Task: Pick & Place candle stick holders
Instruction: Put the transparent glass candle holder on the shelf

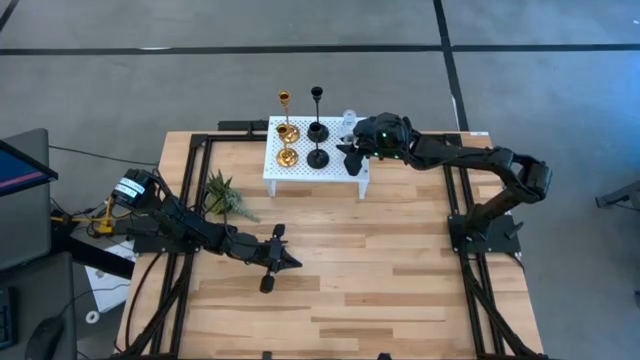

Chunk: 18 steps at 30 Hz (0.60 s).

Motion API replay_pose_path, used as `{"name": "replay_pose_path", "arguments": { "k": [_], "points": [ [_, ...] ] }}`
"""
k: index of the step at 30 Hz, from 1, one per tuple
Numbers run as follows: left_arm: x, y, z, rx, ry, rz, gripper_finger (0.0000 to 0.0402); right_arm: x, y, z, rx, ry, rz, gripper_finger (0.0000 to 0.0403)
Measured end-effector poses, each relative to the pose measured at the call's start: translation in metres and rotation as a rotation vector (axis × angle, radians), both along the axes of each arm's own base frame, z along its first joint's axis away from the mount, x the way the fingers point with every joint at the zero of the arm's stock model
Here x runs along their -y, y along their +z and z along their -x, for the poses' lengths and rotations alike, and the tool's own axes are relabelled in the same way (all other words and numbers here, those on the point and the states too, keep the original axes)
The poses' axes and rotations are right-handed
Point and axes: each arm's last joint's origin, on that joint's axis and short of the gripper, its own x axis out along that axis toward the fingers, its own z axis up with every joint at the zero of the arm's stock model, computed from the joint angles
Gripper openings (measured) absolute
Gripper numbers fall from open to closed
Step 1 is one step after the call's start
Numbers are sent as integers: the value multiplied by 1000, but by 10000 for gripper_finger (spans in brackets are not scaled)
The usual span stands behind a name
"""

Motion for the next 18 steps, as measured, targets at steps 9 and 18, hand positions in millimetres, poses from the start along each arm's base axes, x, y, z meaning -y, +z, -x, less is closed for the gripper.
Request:
{"name": "replay_pose_path", "arguments": {
  "k": [9, 18],
  "points": [
    [0, 0, 0, 0, 0, 0, 4, 0, -1, 0, -8, -1, -7, 122],
    [0, 0, 0, 0, 0, 0, 4, -1, -1, 0, -11, 3, -11, 131]
  ]
}}
